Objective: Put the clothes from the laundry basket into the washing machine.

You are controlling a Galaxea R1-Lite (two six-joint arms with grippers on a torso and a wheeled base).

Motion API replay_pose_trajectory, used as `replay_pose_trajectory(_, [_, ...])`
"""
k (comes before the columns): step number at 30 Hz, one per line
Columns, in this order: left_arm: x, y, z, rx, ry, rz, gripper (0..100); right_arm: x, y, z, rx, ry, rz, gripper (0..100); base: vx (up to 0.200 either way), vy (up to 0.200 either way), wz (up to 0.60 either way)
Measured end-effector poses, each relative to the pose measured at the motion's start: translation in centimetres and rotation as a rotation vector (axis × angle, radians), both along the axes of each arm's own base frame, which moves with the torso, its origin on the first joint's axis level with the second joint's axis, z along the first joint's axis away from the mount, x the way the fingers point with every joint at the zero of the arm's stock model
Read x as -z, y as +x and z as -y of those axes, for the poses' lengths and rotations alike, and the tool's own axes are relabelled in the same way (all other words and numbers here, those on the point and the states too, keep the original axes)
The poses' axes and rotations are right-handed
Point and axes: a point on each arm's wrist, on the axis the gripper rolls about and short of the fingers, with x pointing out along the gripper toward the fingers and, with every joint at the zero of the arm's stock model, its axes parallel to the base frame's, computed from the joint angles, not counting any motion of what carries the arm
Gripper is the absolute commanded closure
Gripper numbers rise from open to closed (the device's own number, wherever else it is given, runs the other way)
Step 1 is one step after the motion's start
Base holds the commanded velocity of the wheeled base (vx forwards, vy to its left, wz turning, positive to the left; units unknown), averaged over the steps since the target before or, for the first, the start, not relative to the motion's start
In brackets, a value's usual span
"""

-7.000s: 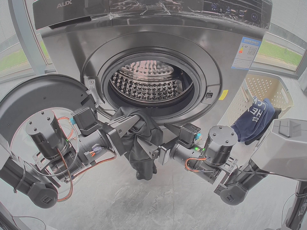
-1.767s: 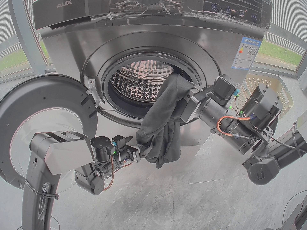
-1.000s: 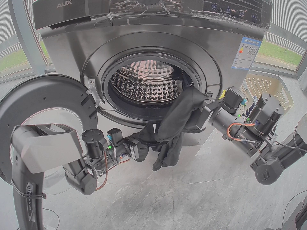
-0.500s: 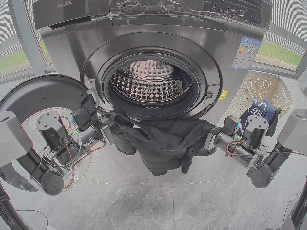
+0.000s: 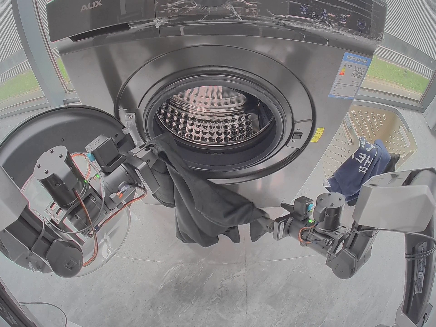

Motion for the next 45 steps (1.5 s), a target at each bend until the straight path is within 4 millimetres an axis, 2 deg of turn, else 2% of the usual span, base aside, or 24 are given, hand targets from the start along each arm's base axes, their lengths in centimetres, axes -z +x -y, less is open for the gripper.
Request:
replay_pose_trajectory(5, [-0.4,0.0,0.4,-0.016,-0.014,0.013,100,2.6,-1.4,-0.4,-0.044,-0.053,-0.082,0,0.0,0.0,0.0])
replay_pose_trajectory(11, [-0.5,0.4,0.6,-0.039,-0.024,0.014,100,3.8,-2.9,-0.8,-0.086,-0.086,-0.135,0,0.0,0.0,0.0])
replay_pose_trajectory(21, [-0.4,1.0,0.8,-0.066,-0.027,0.008,100,3.3,-5.4,-0.8,-0.141,-0.104,-0.178,0,0.0,0.0,0.0])
replay_pose_trajectory(29, [-0.2,1.3,0.9,-0.074,-0.027,0.004,100,3.3,-8.1,0.9,-0.147,-0.148,-0.258,0,0.0,0.0,0.0])
replay_pose_trajectory(34, [-0.1,1.3,0.9,-0.075,-0.026,0.003,100,2.6,-8.5,1.3,-0.144,-0.144,-0.25,0,0.0,0.0,0.0])
replay_pose_trajectory(37, [-0.1,1.3,1.0,-0.073,-0.026,0.002,100,1.9,-7.9,0.5,-0.154,-0.12,-0.203,0,0.0,0.0,0.0])
replay_pose_trajectory(41, [0.0,1.2,1.1,-0.069,-0.024,-0.002,100,0.5,-6.6,-1.5,-0.185,-0.072,-0.111,0,0.0,0.0,0.0])
replay_pose_trajectory(45, [0.0,1.2,1.2,-0.065,-0.023,-0.003,100,-1.0,-5.8,-4.8,-0.257,-0.02,-0.006,0,0.0,0.0,0.0])
